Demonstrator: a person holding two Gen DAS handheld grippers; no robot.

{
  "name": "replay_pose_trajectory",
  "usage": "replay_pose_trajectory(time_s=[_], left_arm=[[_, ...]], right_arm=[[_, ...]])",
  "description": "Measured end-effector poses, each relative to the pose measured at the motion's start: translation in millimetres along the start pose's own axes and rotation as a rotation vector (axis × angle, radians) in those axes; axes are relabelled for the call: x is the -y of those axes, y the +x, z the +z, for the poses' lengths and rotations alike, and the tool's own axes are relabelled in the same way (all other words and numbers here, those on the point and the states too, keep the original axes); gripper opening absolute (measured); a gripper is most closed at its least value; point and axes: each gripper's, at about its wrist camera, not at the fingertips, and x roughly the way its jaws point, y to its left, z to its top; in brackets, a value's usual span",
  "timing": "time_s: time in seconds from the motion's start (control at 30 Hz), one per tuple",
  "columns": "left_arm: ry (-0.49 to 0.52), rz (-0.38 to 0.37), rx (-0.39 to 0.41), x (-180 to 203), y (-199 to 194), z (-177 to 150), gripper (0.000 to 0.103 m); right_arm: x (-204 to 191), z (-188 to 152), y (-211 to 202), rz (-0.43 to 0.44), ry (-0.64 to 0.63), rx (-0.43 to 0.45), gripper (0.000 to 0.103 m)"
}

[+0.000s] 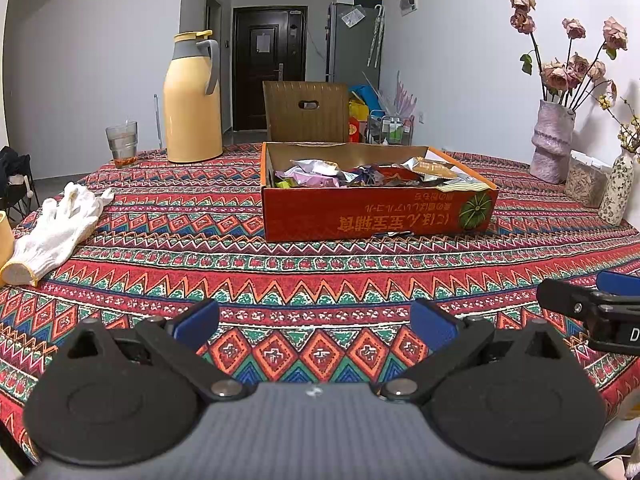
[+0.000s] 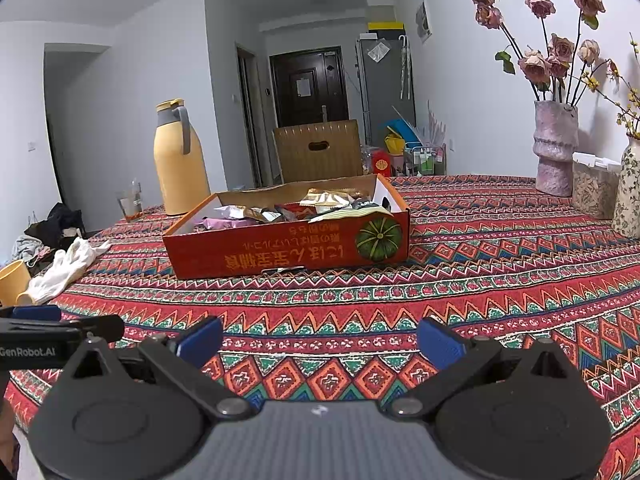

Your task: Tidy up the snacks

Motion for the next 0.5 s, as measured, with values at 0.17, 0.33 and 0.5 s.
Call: replay_pose_trajectory(time_s=[0.17,0.33,0.5], left_arm=[[-0.002,-0.002,0.0,-0.2,0.0,-0.8,0.103],[-0.003,-0.001,-0.001,-0.4,0.0,-0.6,0.103],[-0.003,-0.002,-0.001,-0.4,0.2,-0.5,0.103]], right_arm=[[0.3,-0.4,0.4,0.0,0.0,0.0,0.103],[0.1,-0.1,0.3,0.0,0.0,-0.001,0.103],[0.1,-0.1,0.3,0.0,0.0,0.0,0.103]])
